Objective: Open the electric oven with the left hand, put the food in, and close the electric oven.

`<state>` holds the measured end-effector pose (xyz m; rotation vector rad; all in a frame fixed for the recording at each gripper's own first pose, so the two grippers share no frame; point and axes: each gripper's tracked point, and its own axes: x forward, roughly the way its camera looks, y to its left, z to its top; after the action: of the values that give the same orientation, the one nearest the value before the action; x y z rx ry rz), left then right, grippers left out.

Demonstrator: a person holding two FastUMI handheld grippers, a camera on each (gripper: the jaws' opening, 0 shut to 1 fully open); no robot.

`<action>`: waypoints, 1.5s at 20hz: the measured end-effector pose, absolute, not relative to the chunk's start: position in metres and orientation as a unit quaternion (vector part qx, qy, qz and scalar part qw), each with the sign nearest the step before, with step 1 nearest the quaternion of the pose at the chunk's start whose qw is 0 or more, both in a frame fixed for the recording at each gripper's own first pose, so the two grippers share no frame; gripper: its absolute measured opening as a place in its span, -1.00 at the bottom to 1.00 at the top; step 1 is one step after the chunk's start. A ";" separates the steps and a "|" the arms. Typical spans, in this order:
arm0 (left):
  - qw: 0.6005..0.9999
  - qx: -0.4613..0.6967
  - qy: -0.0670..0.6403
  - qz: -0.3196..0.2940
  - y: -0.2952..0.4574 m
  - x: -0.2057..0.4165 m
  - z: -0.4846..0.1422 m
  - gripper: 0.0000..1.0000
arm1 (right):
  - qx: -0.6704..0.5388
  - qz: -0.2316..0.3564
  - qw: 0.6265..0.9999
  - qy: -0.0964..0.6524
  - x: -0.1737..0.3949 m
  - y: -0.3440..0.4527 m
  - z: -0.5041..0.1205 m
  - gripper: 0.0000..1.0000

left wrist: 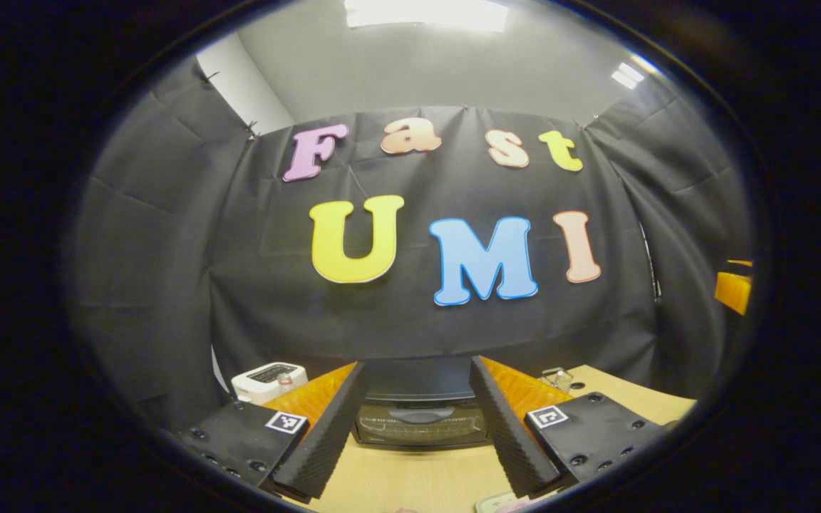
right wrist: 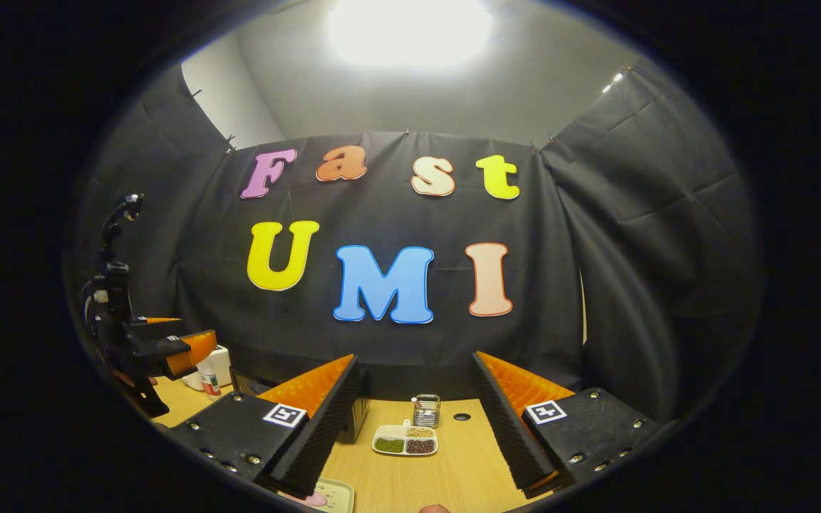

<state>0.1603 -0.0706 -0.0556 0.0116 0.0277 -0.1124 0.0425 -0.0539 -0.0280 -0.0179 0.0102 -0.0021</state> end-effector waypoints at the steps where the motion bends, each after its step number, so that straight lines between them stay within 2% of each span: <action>1: 0.998 0.004 0.020 -0.062 -0.072 0.175 -0.065 1.00 | -0.011 -0.007 1.000 0.009 0.049 -0.052 -0.031 0.93; 3: 0.997 0.004 0.030 -0.072 -0.073 0.200 -0.083 1.00 | -0.014 -0.017 1.000 0.013 0.062 -0.049 -0.036 0.92; 4: 0.996 0.004 0.036 -0.077 -0.074 0.213 -0.090 0.94 | -0.016 -0.023 0.999 0.019 0.067 -0.048 -0.040 0.93; 5: 0.996 0.004 0.042 -0.083 -0.076 0.224 -0.099 1.00 | -0.018 -0.028 0.999 0.025 0.072 -0.048 -0.043 0.93; 7: 0.994 0.005 0.052 -0.095 -0.081 0.247 -0.114 1.00 | -0.020 -0.043 0.998 0.033 0.080 -0.049 -0.047 0.93; 9: 0.992 0.005 0.064 -0.106 -0.086 0.267 -0.133 0.82 | -0.021 -0.055 0.997 0.043 0.090 -0.049 -0.053 0.92; 10: 0.991 0.005 0.071 -0.110 -0.088 0.276 -0.141 1.00 | -0.022 -0.060 0.997 0.048 0.091 -0.049 -0.055 0.93; 12: 0.989 0.004 0.086 -0.119 -0.093 0.292 -0.161 0.94 | -0.030 -0.072 0.995 0.055 0.095 -0.052 -0.059 0.92; 14: 0.987 0.003 0.100 -0.125 -0.097 0.307 -0.179 0.94 | -0.036 -0.083 0.994 0.061 0.096 -0.053 -0.062 0.93; 15: 0.986 0.002 0.107 -0.126 -0.098 0.313 -0.190 1.00 | -0.038 -0.087 0.993 0.066 0.097 -0.053 -0.064 0.93; 16: 0.985 0.000 0.115 -0.127 -0.099 0.317 -0.199 0.82 | -0.040 -0.091 0.993 0.070 0.096 -0.054 -0.066 0.93; 19: 0.984 -0.004 0.129 -0.124 -0.100 0.330 -0.221 1.00 | -0.048 -0.102 0.991 0.077 0.095 -0.055 -0.070 0.93; 22: 0.983 -0.006 0.142 -0.116 -0.096 0.337 -0.239 0.94 | -0.056 -0.108 0.989 0.081 0.090 -0.057 -0.070 0.93; 23: 0.982 -0.006 0.148 -0.113 -0.097 0.337 -0.245 1.00 | -0.059 -0.110 0.989 0.081 0.089 -0.058 -0.069 0.93; 30: 0.985 0.008 0.138 -0.104 -0.095 0.330 -0.246 0.94 | -0.059 -0.116 0.988 0.079 0.080 -0.063 -0.065 0.92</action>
<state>0.3295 -0.0950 -0.2460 0.0158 0.2767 -0.2085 0.0800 -0.0628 -0.0653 -0.1178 0.1577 -0.2321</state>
